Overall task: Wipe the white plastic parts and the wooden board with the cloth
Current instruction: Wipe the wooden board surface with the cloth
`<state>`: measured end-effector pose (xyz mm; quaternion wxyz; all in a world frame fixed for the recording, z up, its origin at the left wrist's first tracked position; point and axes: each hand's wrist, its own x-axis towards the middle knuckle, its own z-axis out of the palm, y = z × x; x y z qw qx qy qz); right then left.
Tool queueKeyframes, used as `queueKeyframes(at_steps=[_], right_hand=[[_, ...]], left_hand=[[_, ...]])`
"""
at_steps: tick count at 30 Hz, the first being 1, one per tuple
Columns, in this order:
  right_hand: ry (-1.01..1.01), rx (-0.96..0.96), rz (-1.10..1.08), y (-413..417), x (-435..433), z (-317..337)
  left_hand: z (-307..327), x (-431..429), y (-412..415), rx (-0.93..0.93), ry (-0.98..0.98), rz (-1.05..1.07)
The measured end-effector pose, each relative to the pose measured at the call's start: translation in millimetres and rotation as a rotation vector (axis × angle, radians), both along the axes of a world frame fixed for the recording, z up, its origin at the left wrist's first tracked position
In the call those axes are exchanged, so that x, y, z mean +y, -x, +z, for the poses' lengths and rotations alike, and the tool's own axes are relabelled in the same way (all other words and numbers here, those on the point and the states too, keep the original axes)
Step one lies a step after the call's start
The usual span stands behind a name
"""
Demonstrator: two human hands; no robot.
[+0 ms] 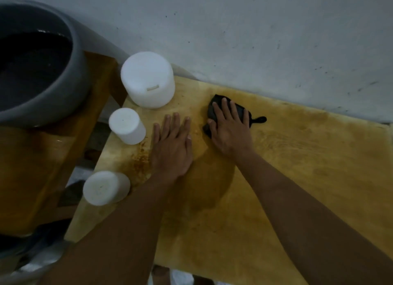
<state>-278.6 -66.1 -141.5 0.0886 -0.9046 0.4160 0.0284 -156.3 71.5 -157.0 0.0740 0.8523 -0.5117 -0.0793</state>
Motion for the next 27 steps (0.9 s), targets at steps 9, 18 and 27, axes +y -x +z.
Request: queueKeyframes(at_steps=[9,18,27], right_hand=[[0.011,0.015,0.012,30.6,81.8,-1.9],[-0.055,0.018,0.042,72.3,176.2,4.0],[-0.1,-0.086,0.163,118.6,283.4,3.9]], left_hand=[[-1.1,9.9,1.1,0.017,-0.043,-0.067],[0.1,99.1,19.7,0.082,0.02,-0.176],[2.5,166.6,40.2,0.078,-0.004,-0.211]])
